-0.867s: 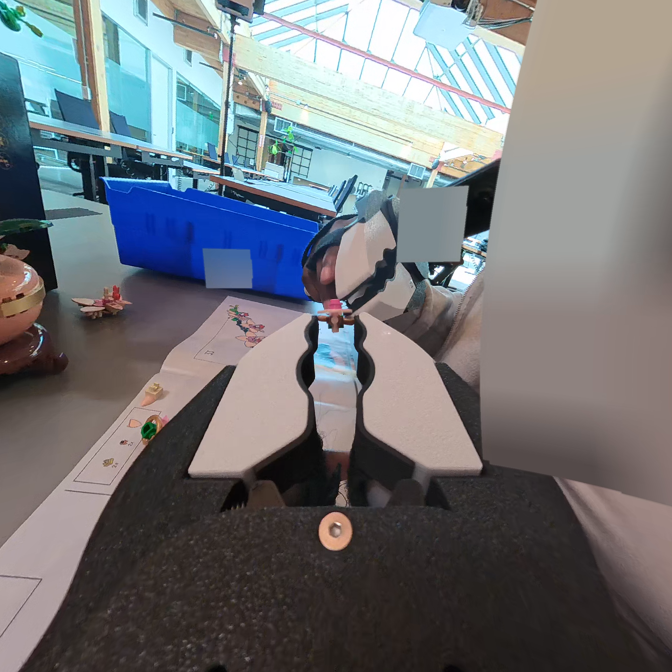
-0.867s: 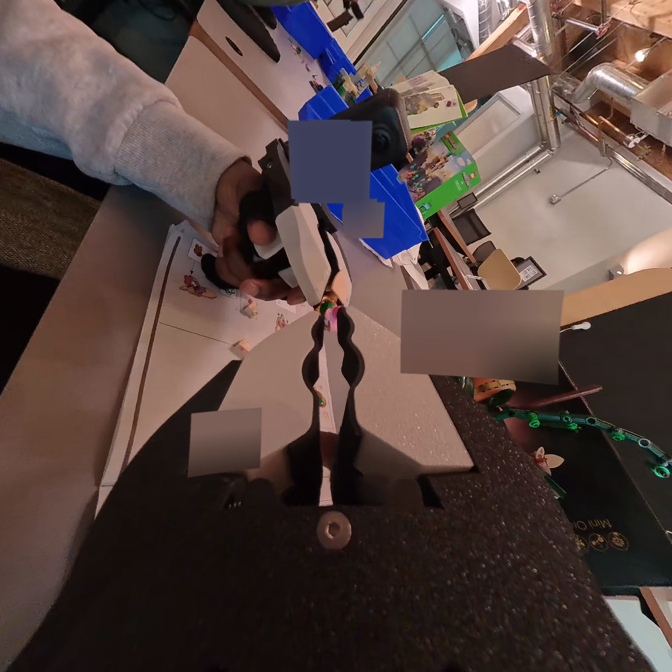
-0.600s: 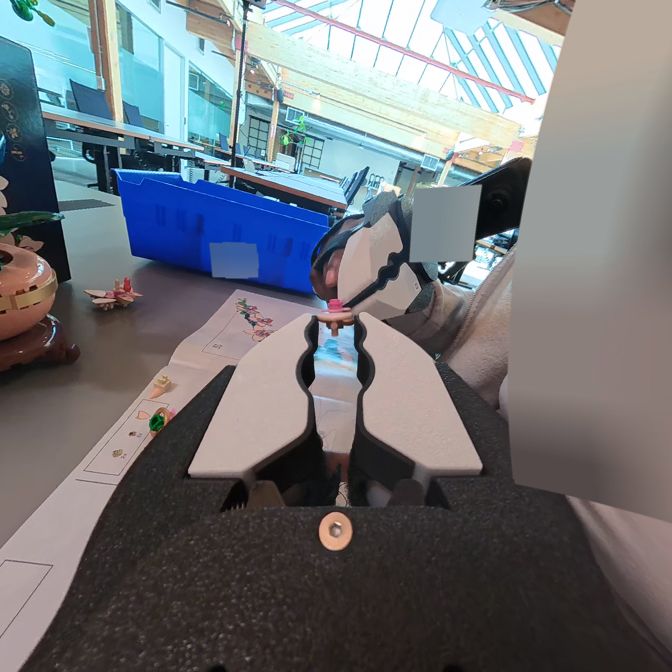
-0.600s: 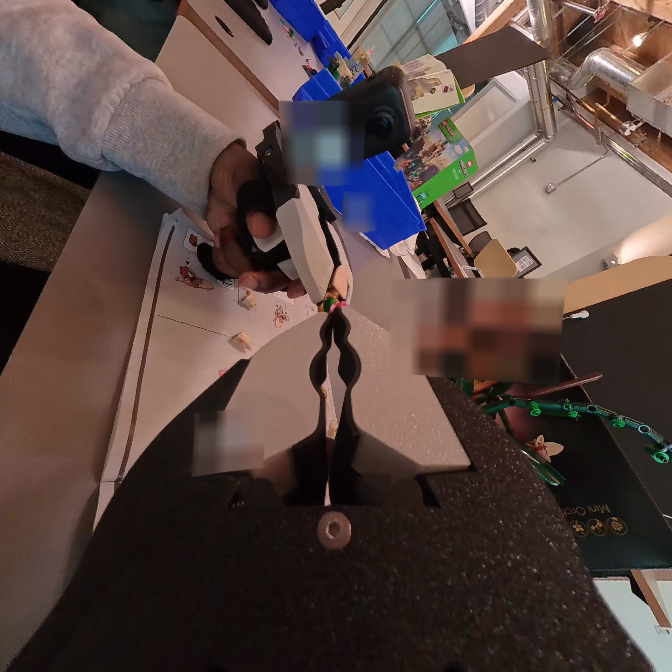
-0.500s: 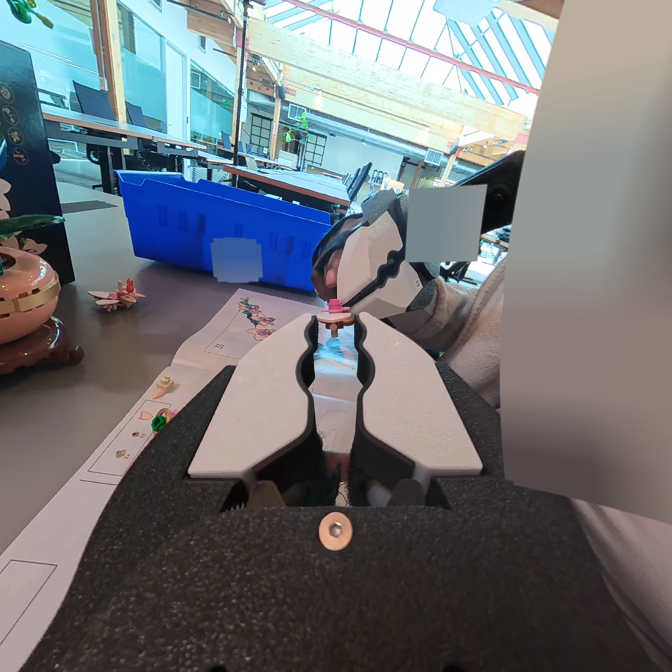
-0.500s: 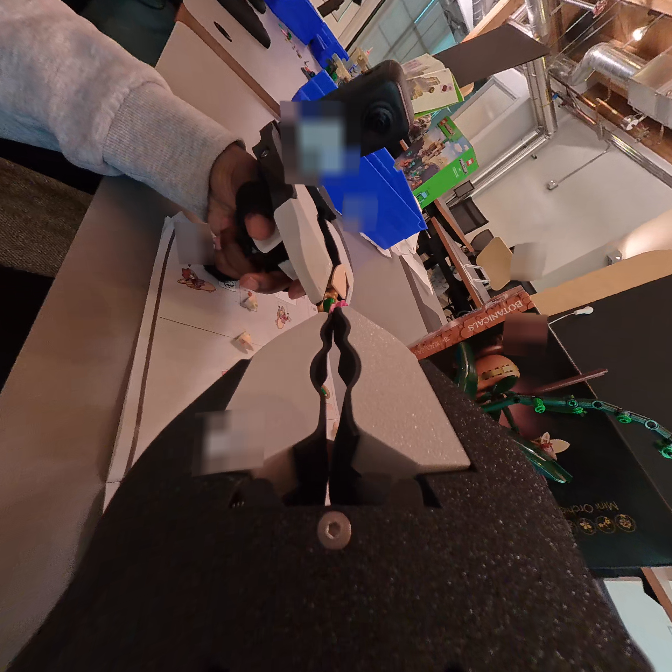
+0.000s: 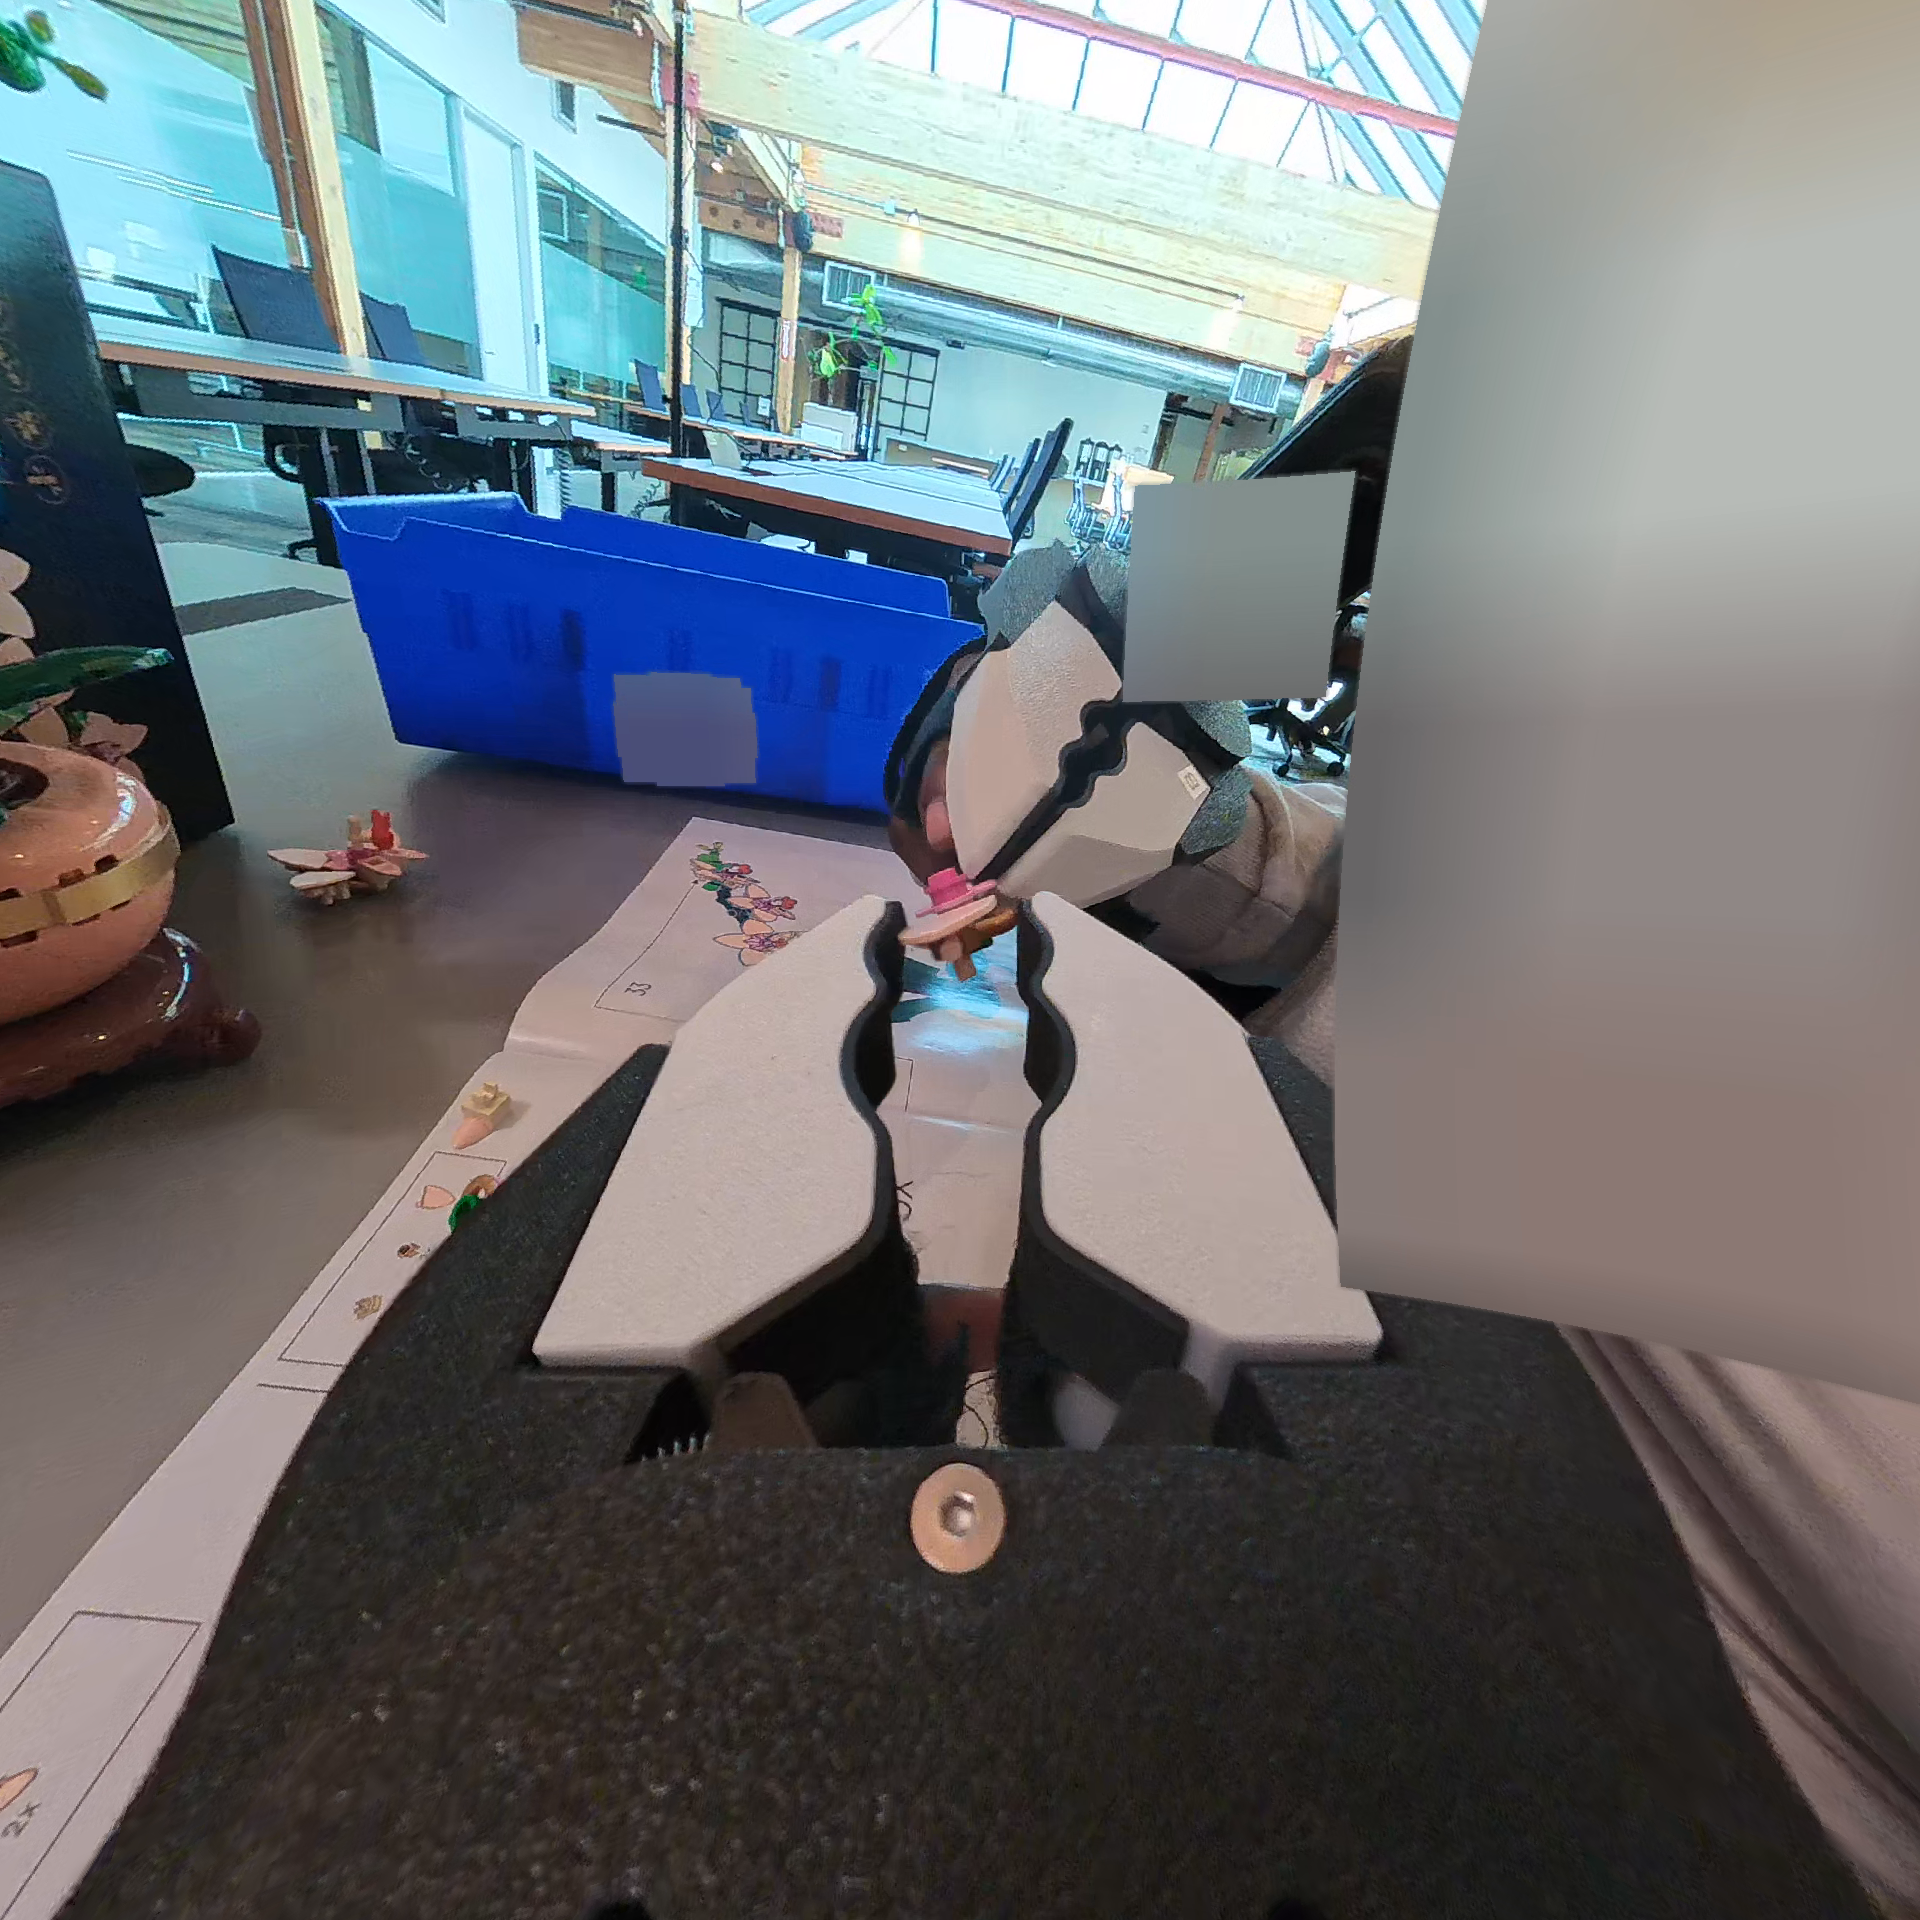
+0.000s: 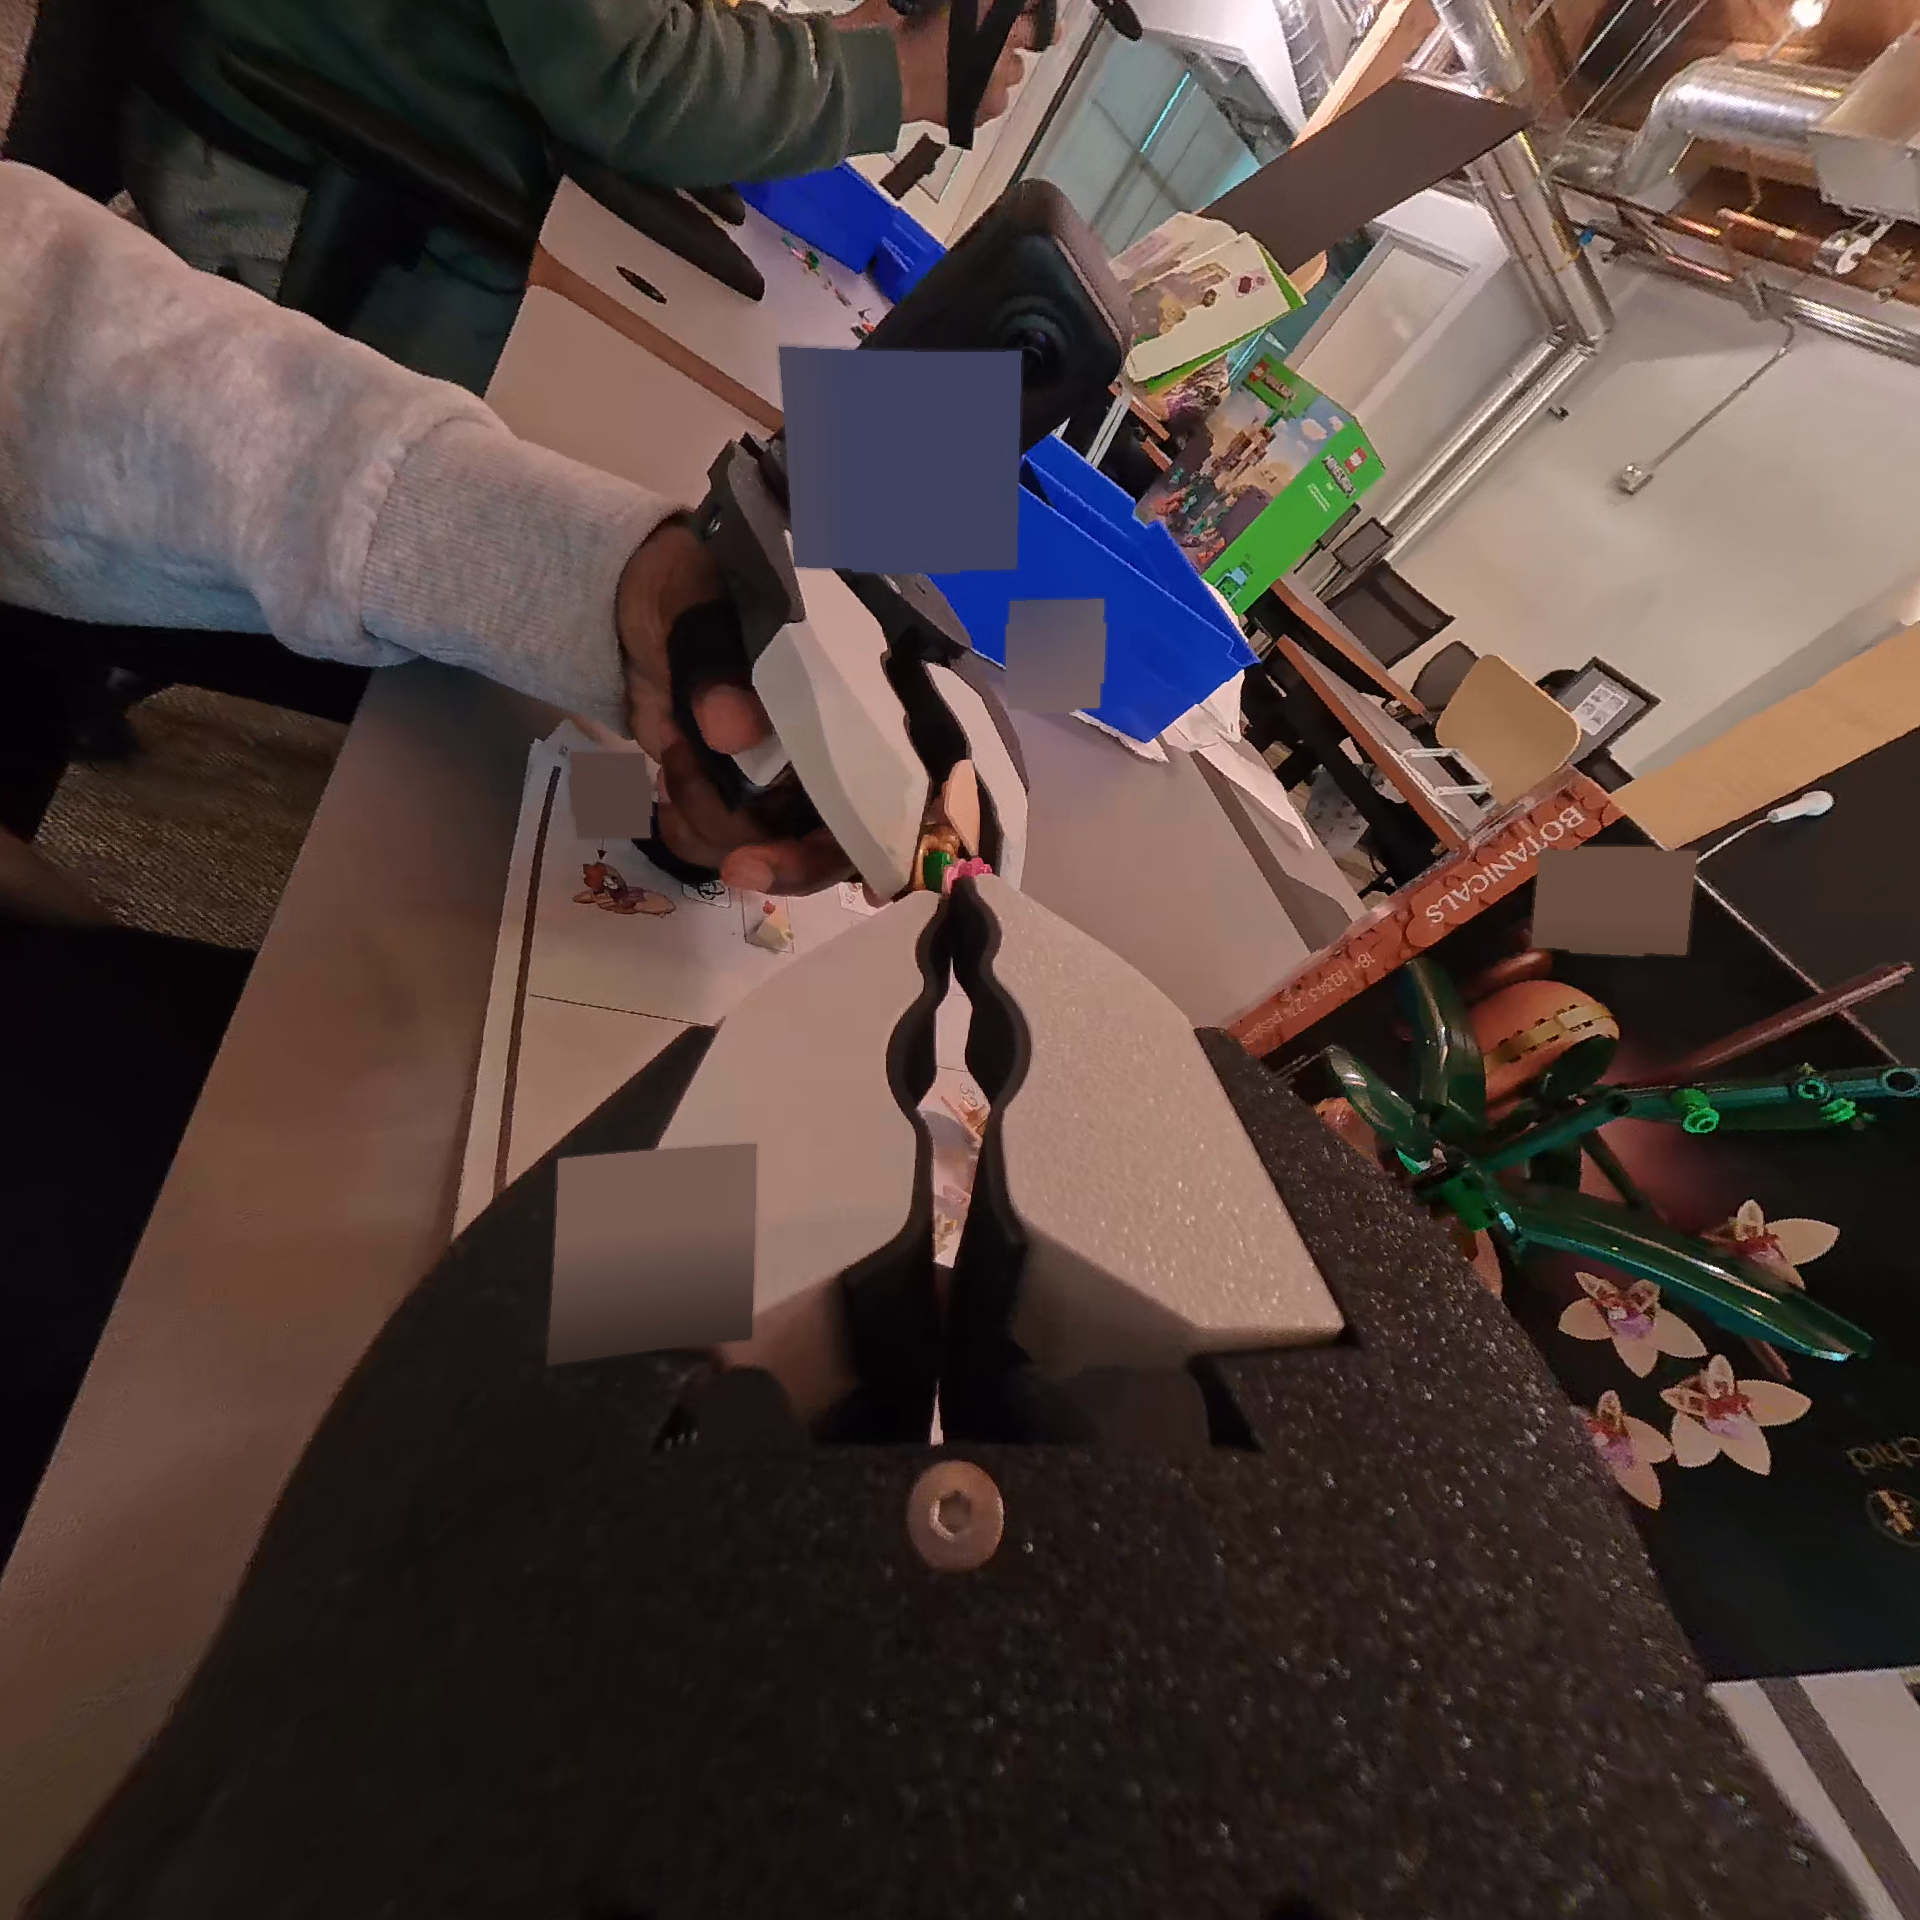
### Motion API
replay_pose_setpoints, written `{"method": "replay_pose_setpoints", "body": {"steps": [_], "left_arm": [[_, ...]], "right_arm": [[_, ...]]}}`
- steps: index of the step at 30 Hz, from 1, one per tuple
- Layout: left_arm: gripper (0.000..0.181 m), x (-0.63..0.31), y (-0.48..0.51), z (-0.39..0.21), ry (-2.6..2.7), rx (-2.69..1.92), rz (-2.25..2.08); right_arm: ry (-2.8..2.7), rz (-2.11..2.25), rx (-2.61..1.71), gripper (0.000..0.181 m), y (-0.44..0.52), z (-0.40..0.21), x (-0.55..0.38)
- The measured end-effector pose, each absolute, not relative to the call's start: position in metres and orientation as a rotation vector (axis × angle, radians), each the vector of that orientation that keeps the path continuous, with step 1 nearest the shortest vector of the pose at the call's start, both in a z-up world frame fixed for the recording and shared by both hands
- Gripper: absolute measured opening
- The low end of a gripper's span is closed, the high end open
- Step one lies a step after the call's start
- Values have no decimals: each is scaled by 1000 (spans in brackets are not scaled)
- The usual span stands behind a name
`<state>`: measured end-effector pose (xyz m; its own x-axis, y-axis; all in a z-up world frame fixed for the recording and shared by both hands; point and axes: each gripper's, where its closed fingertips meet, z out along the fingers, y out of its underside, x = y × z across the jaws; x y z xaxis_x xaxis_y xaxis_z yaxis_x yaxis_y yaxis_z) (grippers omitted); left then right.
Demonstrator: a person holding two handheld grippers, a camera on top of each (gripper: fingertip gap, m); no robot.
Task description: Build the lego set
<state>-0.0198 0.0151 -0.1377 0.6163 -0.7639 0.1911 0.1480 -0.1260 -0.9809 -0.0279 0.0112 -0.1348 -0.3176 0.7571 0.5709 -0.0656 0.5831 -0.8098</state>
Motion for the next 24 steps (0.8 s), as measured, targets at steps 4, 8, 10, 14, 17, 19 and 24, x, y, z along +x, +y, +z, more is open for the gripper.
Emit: {"method": "replay_pose_setpoints", "body": {"steps": [4,8,10,14,17,19,24], "left_arm": [[19,-20,16,-141,541,-1529,-851],[19,-20,18,-143,533,-1550,-851],[19,-20,18,-144,533,-1563,-854],[19,-17,17,-148,553,-1587,-852],[19,-16,15,-147,552,-1588,-879],[19,-15,14,-146,553,-1582,-899],[19,-11,12,-145,552,-1574,-951]], "right_arm": [[-1696,919,-596,0,14,-137,-28],[-1718,839,-574,6,17,-141,-27],[-1747,776,-559,8,18,-144,-27],[-1797,657,-493,8,18,-144,-27],[-1830,626,-450,7,16,-144,-27],[-1845,590,-423,6,17,-145,-27],[-1869,539,-375,4,15,-148,-27]]}}
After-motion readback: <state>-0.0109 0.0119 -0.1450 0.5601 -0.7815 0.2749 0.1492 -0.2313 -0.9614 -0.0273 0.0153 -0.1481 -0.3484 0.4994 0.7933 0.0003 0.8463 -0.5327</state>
